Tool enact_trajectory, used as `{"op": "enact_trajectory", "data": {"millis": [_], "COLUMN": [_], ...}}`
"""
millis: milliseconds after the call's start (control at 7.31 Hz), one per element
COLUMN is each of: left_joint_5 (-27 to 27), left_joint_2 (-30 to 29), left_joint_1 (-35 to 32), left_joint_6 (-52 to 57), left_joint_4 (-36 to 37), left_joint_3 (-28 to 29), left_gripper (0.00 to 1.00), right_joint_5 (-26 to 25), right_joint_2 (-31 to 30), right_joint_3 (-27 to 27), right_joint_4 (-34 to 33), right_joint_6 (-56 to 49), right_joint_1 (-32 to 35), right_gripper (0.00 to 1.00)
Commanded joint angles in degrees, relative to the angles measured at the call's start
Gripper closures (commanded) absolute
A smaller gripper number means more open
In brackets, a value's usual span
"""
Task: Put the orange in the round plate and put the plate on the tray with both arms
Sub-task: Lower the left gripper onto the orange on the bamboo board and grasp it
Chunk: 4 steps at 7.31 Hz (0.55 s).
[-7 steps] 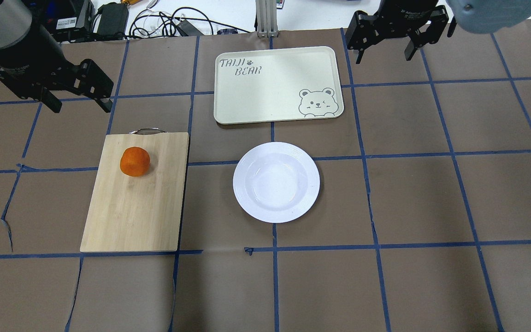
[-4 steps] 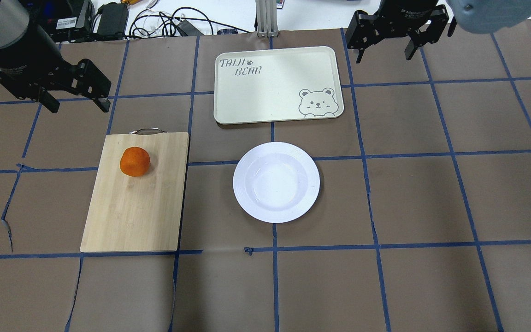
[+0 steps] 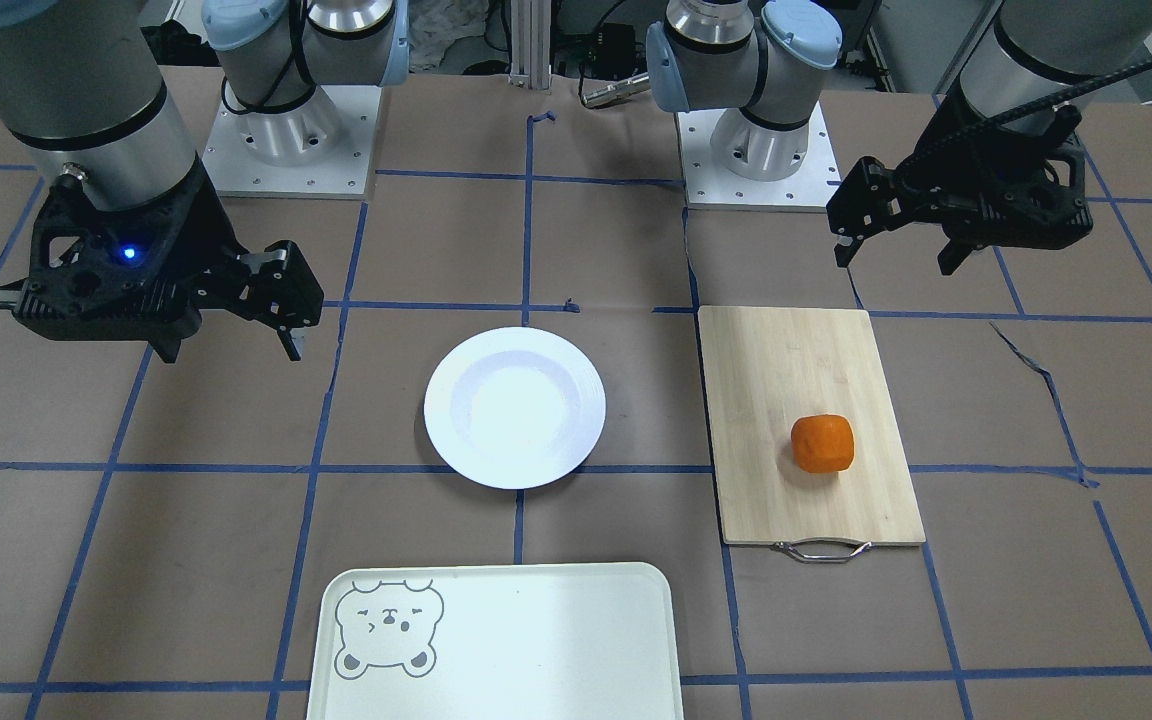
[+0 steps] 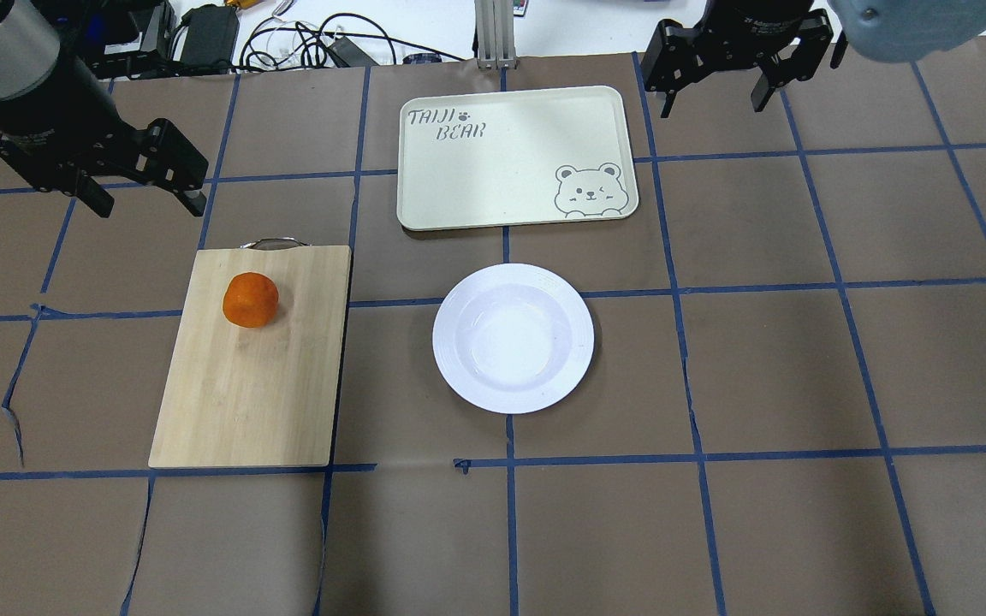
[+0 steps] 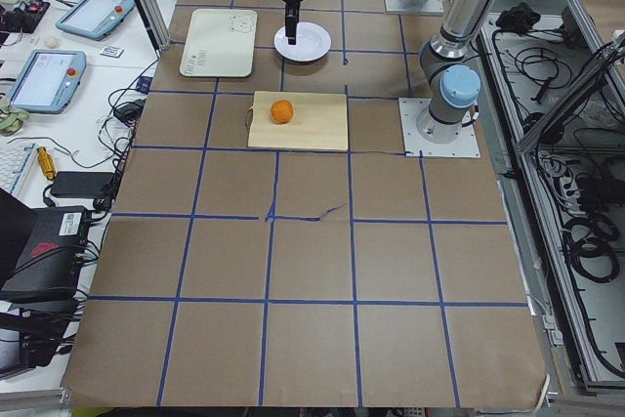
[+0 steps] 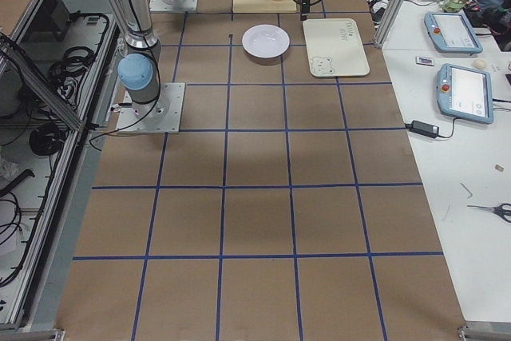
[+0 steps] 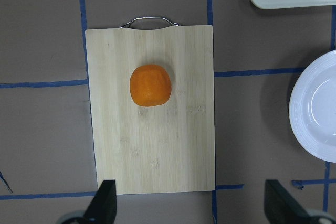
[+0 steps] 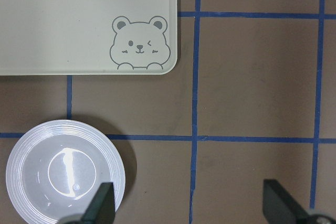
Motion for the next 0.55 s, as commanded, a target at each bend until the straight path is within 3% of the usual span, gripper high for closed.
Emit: {"op": "enact_trajectory", "data": {"millis": [0,410], "left_joint_5": [-0.1,-0.1], "left_joint_2": [-0.1,-1.1], "left_joint_1": [0.1,0.5], "left_joint_6": [-0.1,-0.1], "left_joint_4": [0.5,8.5], "left_joint_3": [-1.0,-7.8], "left_gripper": [0.0,0.0], "right_joint_5": [0.0,0.0], "right_joint_2": [0.0,0.0], "right_joint_3": [0.0,-0.1], "right_joint_4": [-0.1,-0.2], "right_joint_6": [0.0,-0.1], "right_joint_1": [0.0,-0.1], "right_gripper": [0.0,0.0]}}
